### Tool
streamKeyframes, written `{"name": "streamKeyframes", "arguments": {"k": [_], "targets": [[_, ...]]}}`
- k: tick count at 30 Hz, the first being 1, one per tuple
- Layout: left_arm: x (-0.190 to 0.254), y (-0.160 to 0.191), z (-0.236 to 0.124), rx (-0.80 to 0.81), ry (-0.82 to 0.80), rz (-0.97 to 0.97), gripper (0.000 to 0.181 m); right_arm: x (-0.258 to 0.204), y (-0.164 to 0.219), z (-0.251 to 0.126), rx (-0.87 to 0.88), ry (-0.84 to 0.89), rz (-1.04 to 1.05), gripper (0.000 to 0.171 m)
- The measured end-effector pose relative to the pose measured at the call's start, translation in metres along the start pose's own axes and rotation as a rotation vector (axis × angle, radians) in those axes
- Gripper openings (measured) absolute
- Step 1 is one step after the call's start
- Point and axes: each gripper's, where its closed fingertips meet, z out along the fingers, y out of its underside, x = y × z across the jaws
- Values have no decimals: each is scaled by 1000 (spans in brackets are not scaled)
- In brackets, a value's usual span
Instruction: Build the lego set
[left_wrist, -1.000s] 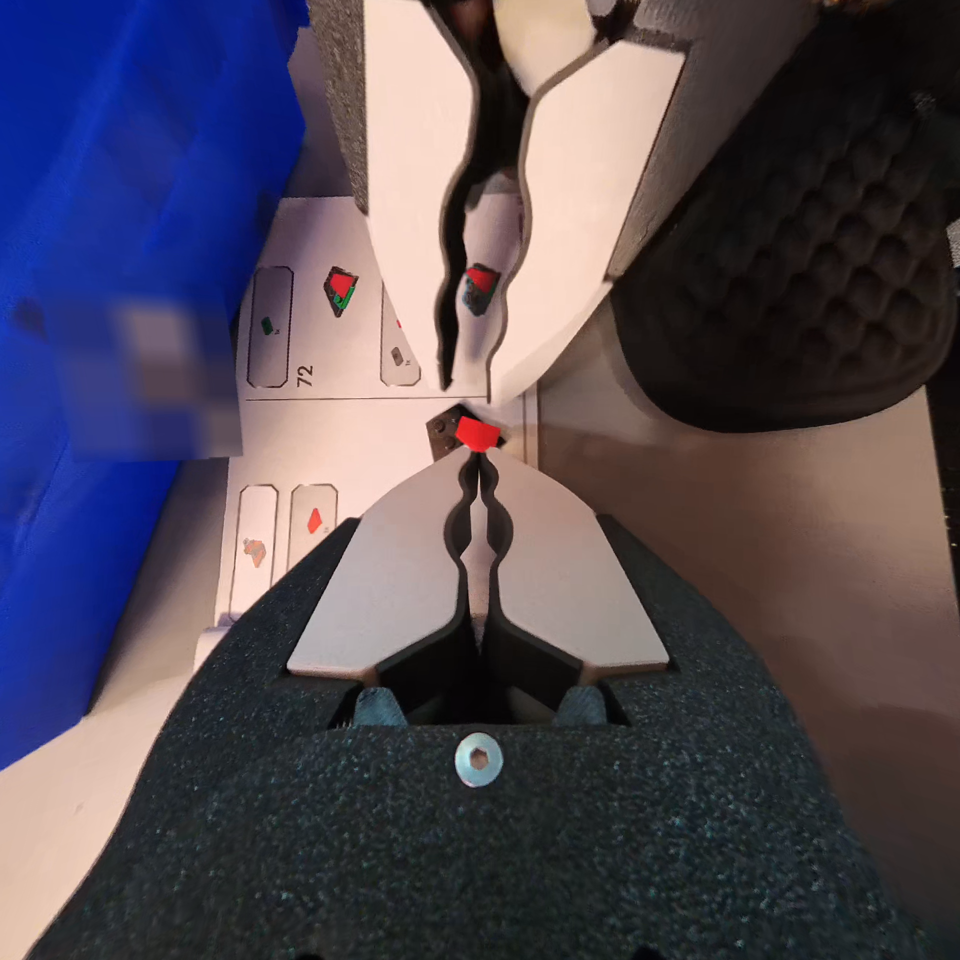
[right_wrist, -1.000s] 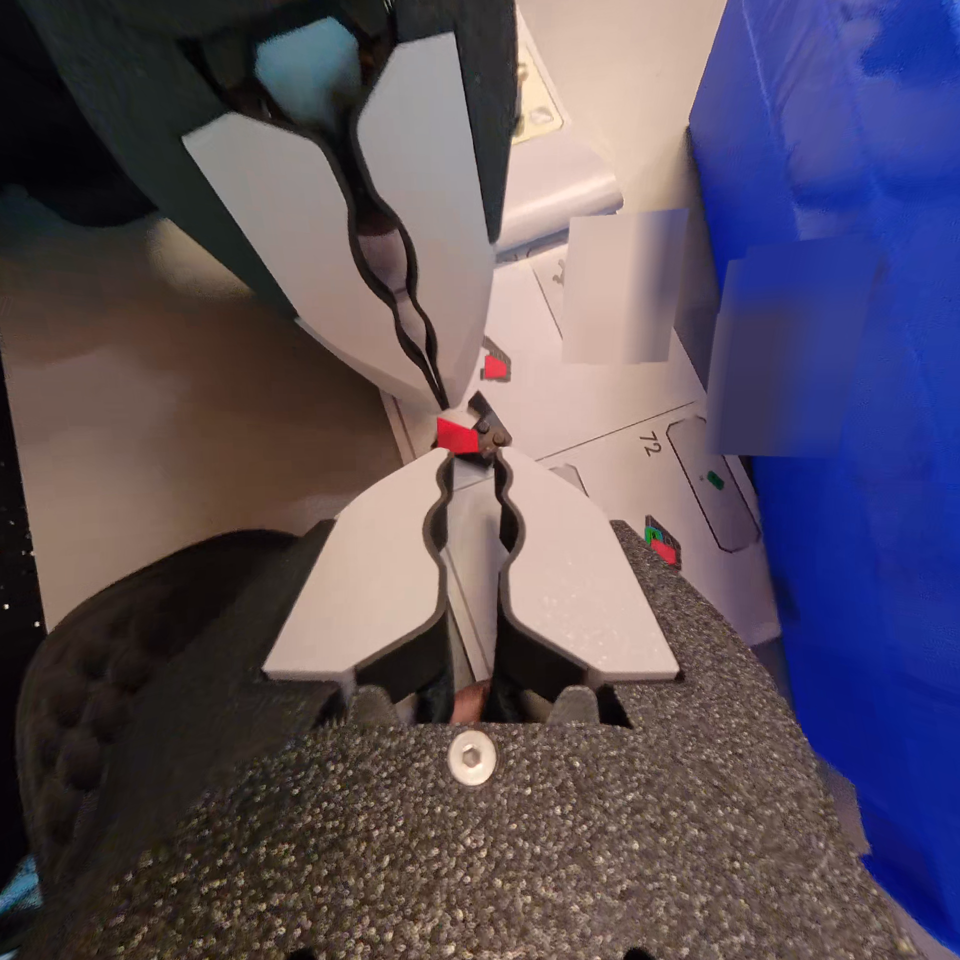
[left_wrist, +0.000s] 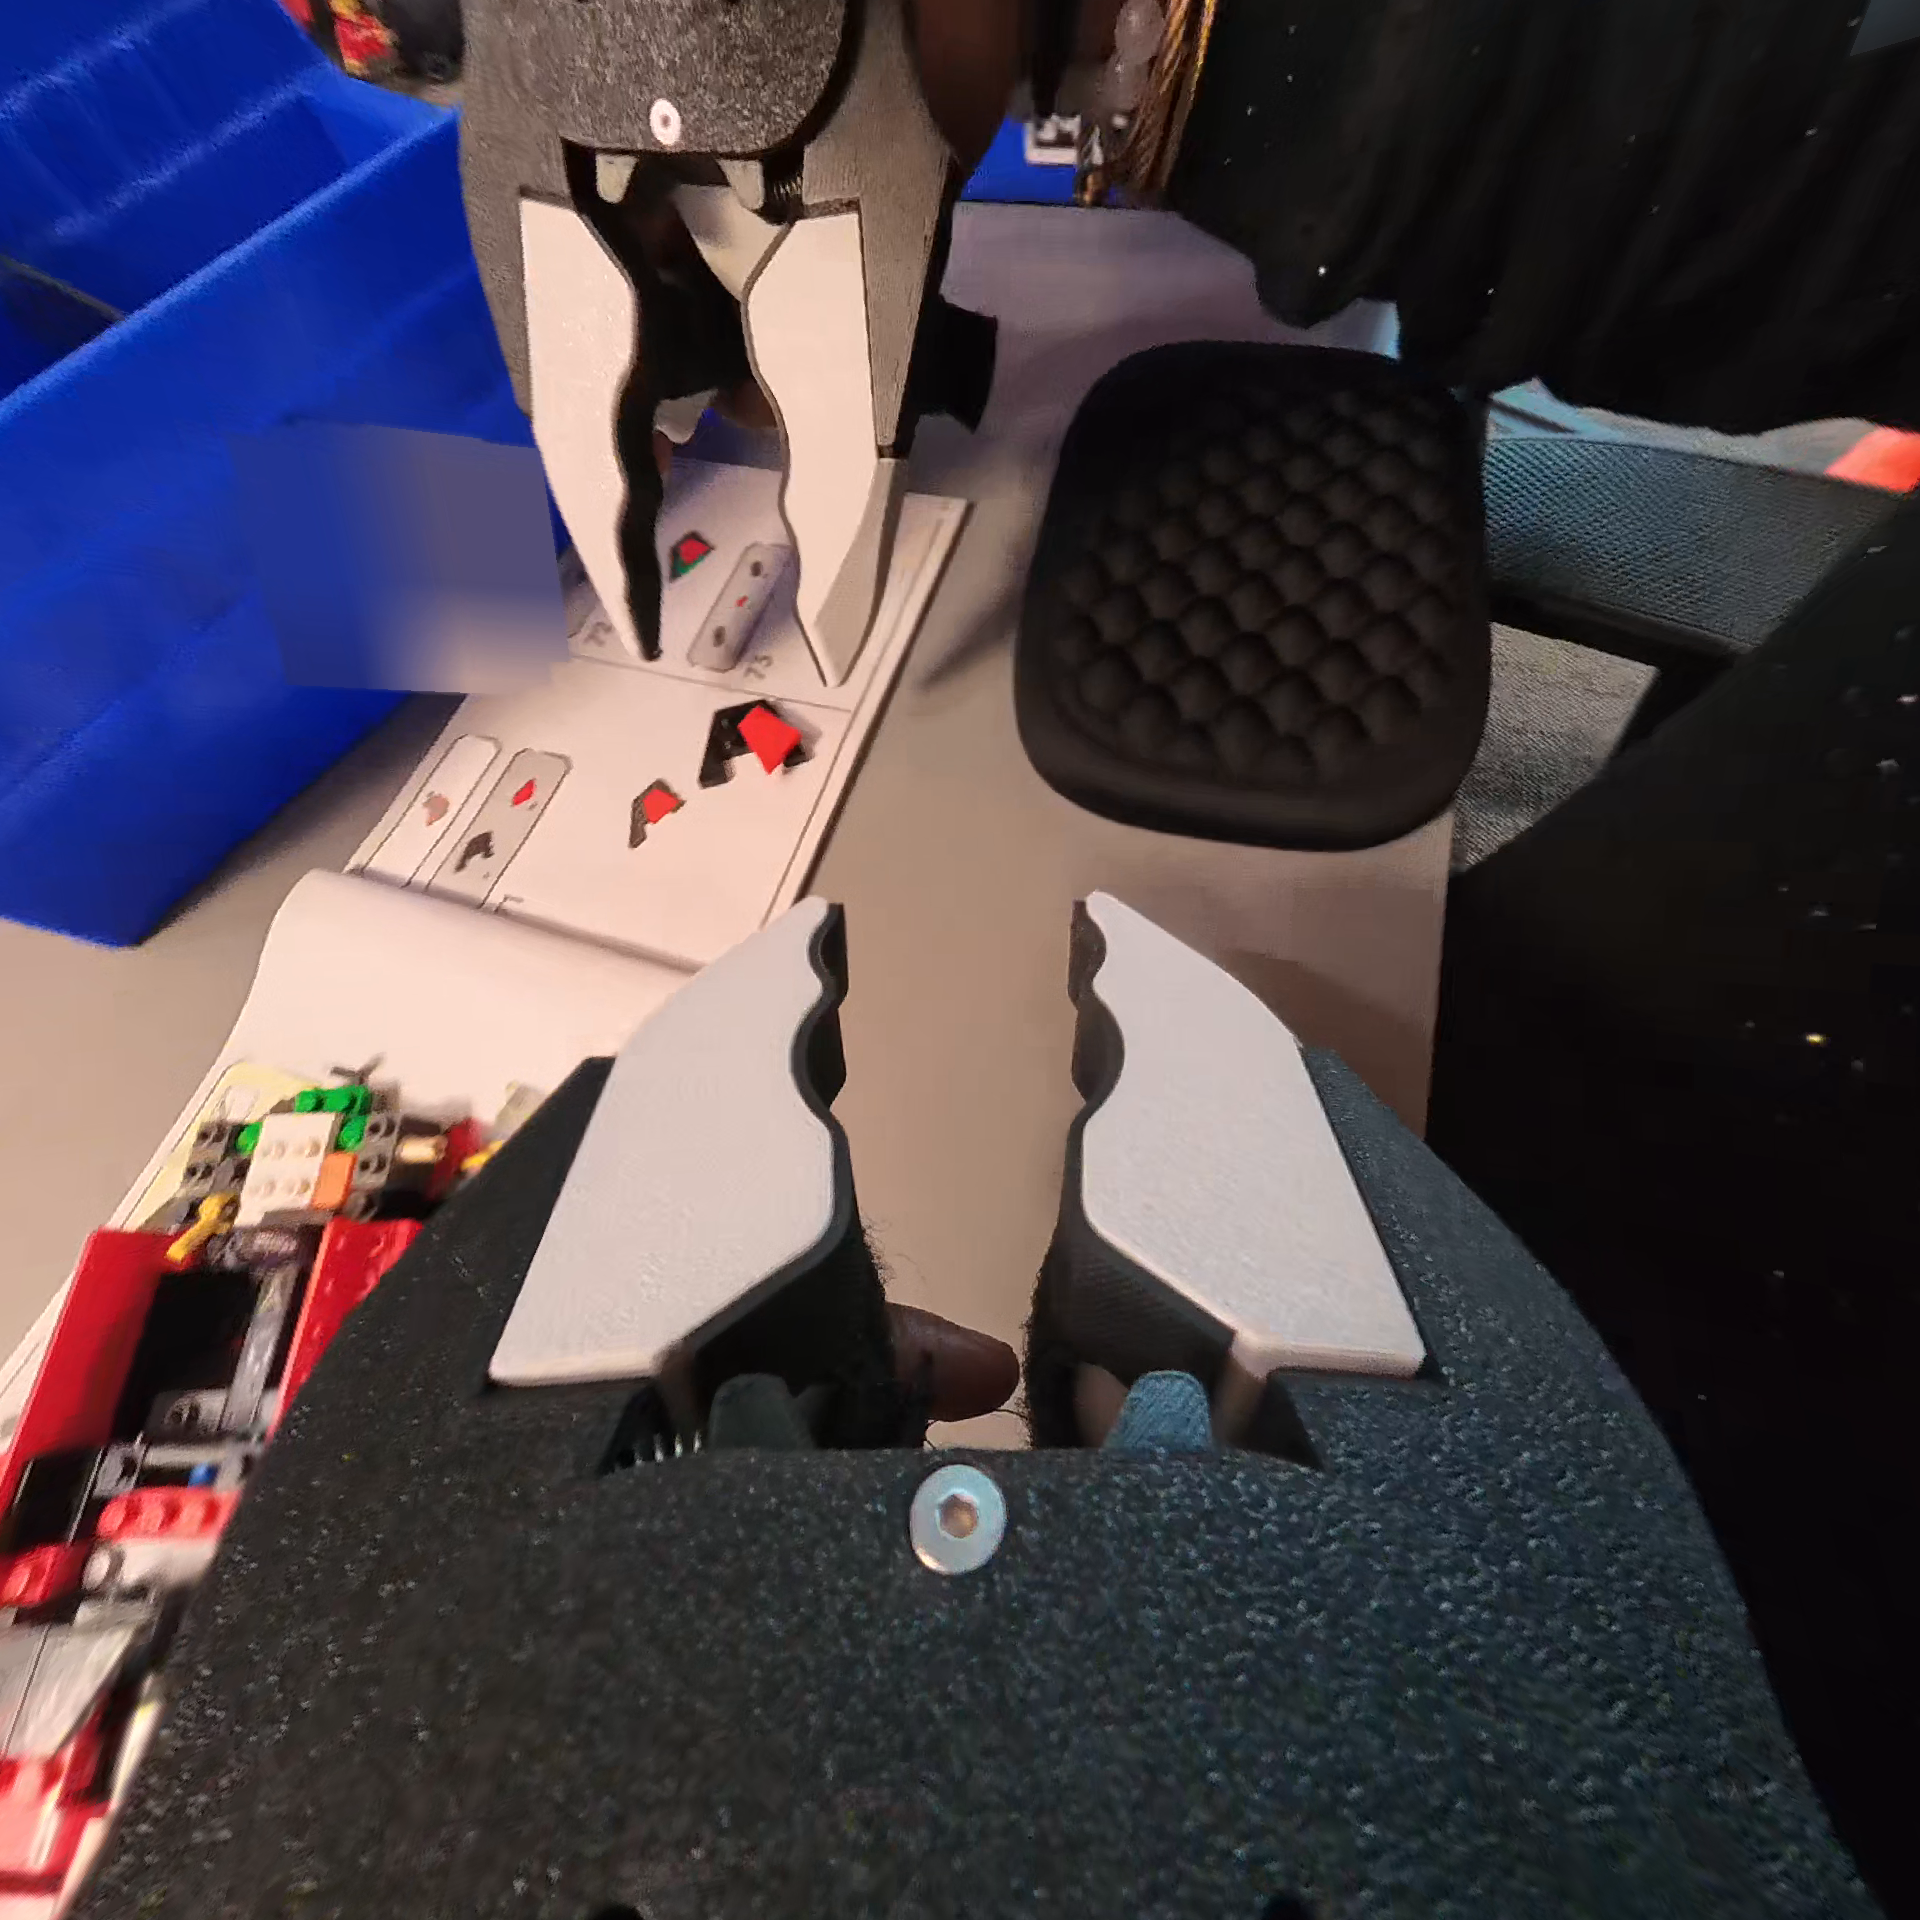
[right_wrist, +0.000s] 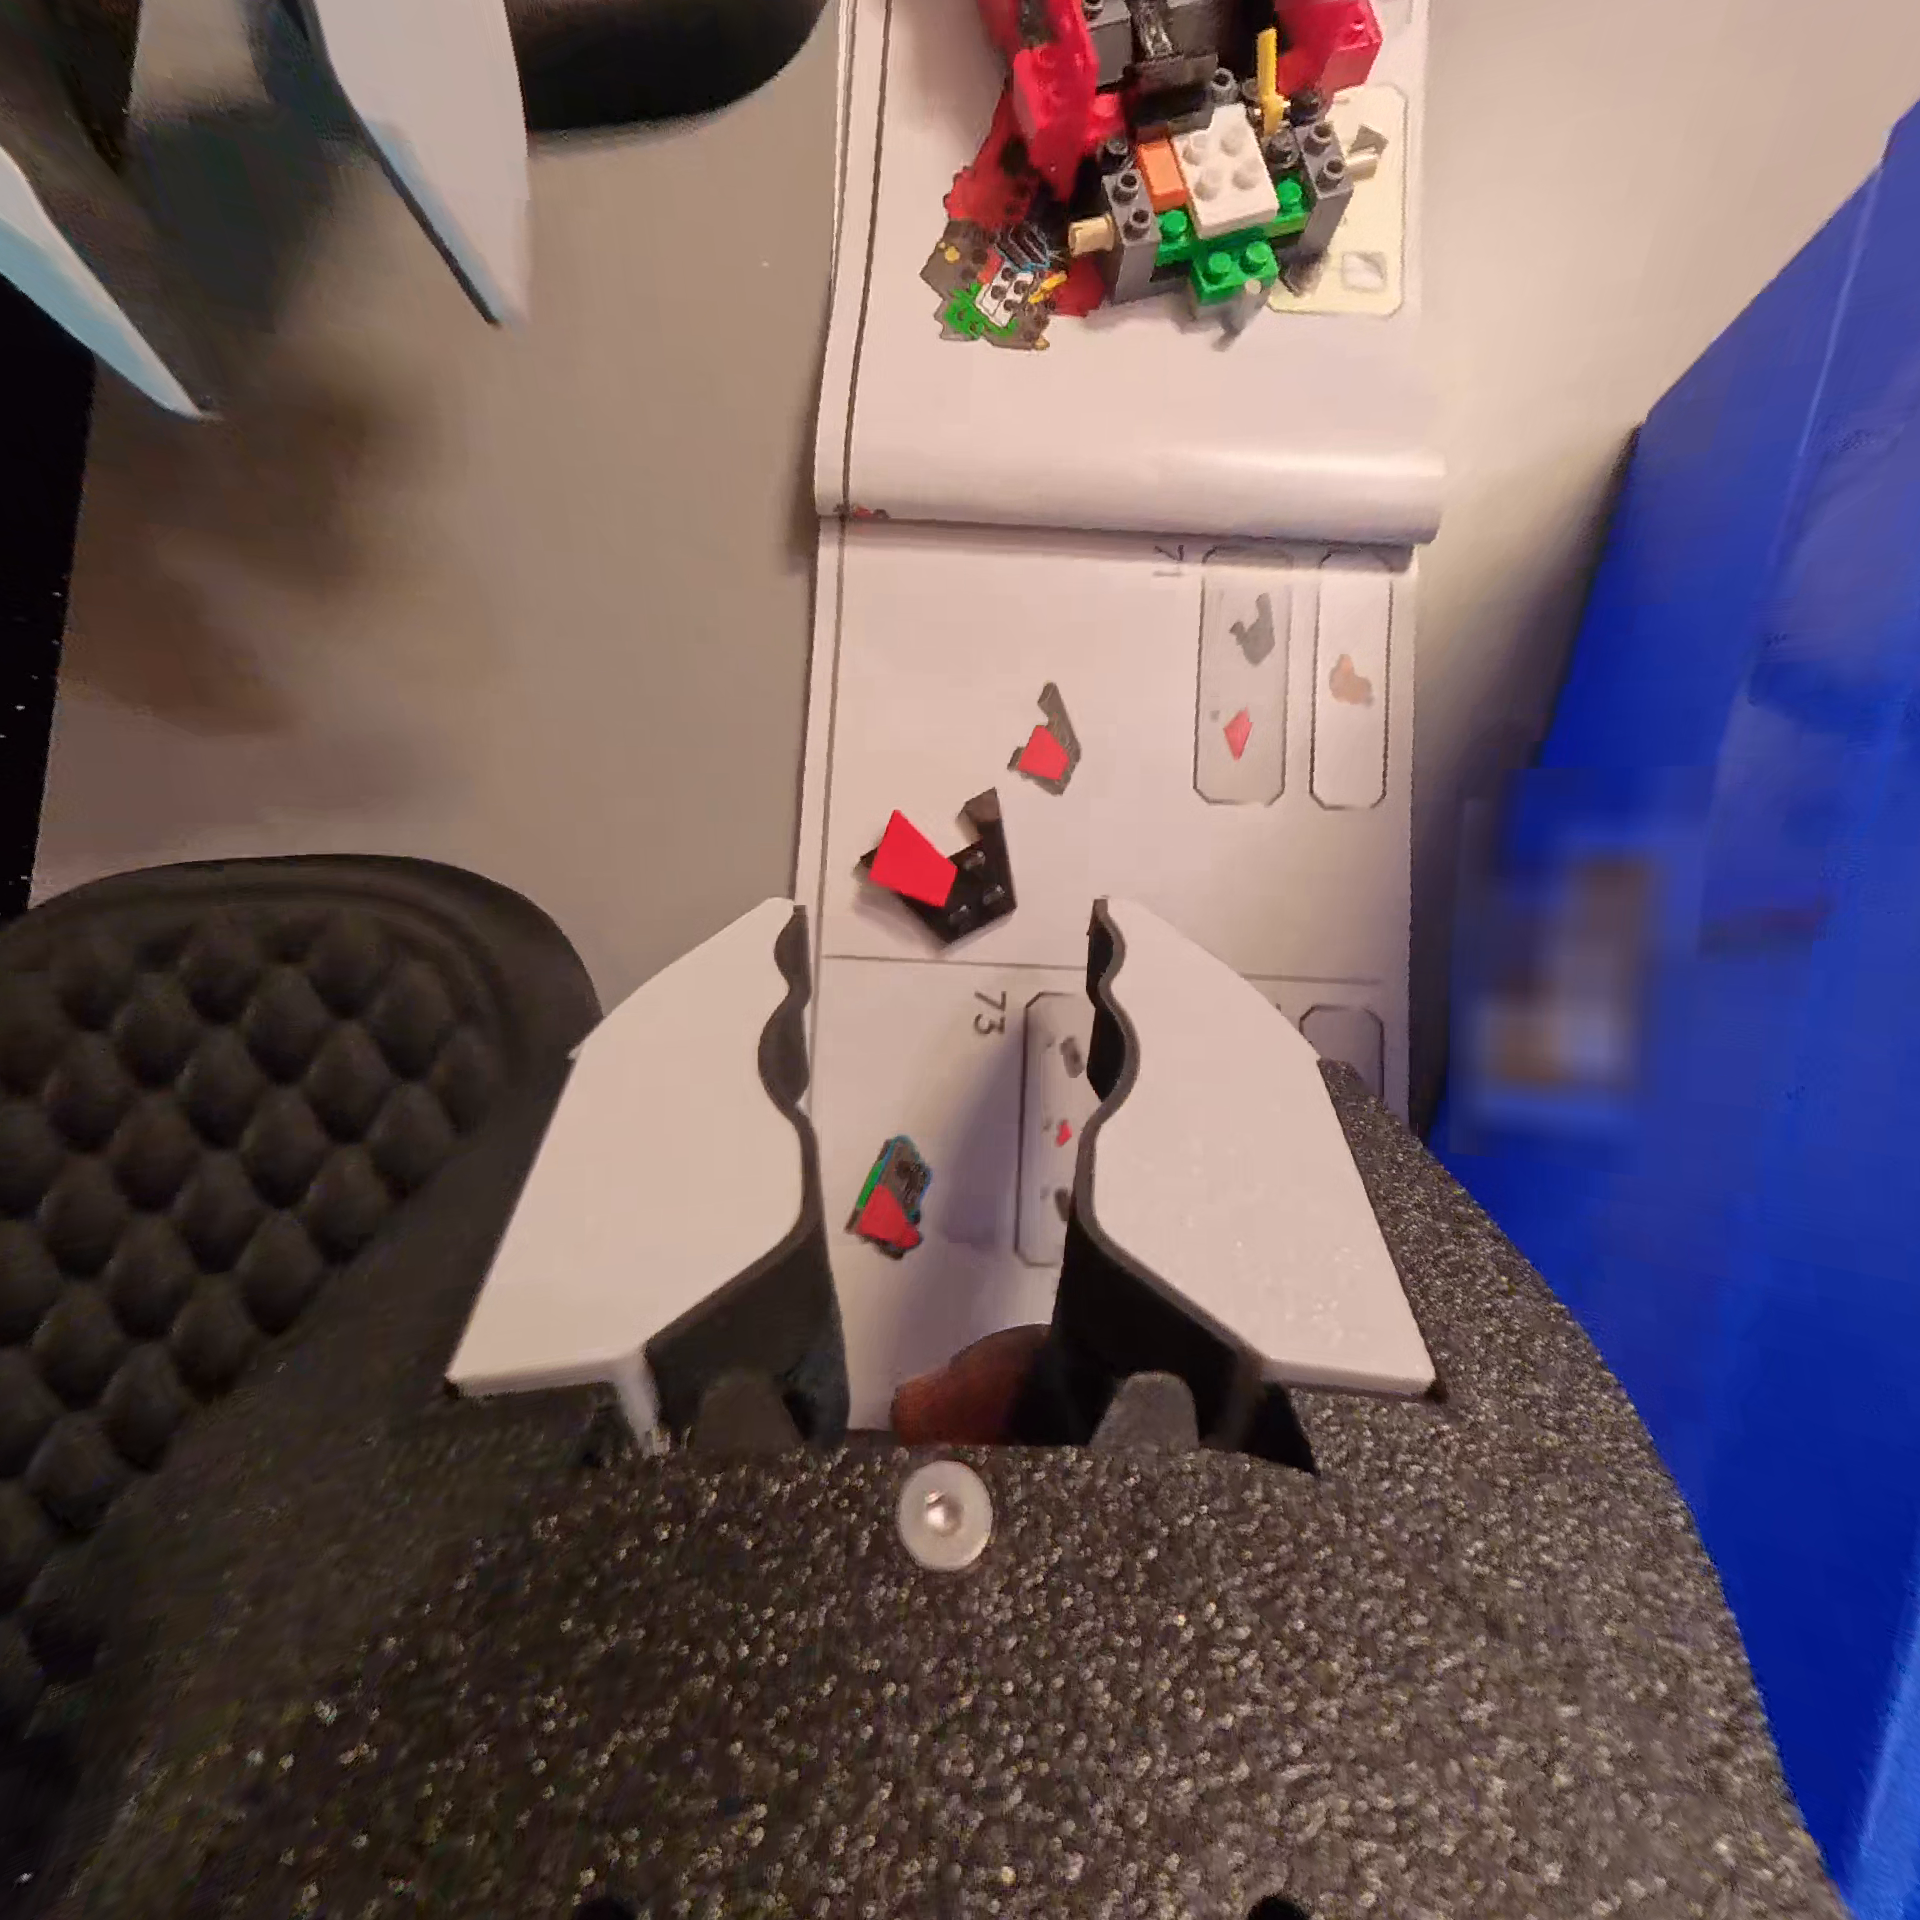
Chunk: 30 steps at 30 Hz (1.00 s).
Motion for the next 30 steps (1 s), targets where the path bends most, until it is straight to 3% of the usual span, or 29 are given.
{"name": "streamKeyframes", "arguments": {"k": [8,12,20,25,27,30], "targets": [[-13,-2,2,50,-69,-55,41,6,8,16,-70,-10,-21,43],[-20,0,16,44,-100,-72,41,0,10,14,-49,15,37,29],[-39,-9,61,15,-110,-181,30,-3,14,6,-29,88,25,33],[-38,-3,75,-36,-88,-232,28,0,7,16,39,-31,-28,48],[-40,-3,77,-36,-96,-231,28,0,5,16,84,-61,-34,24],[-42,-3,80,-44,-98,-237,27,-3,12,11,90,-51,-13,22]]}}
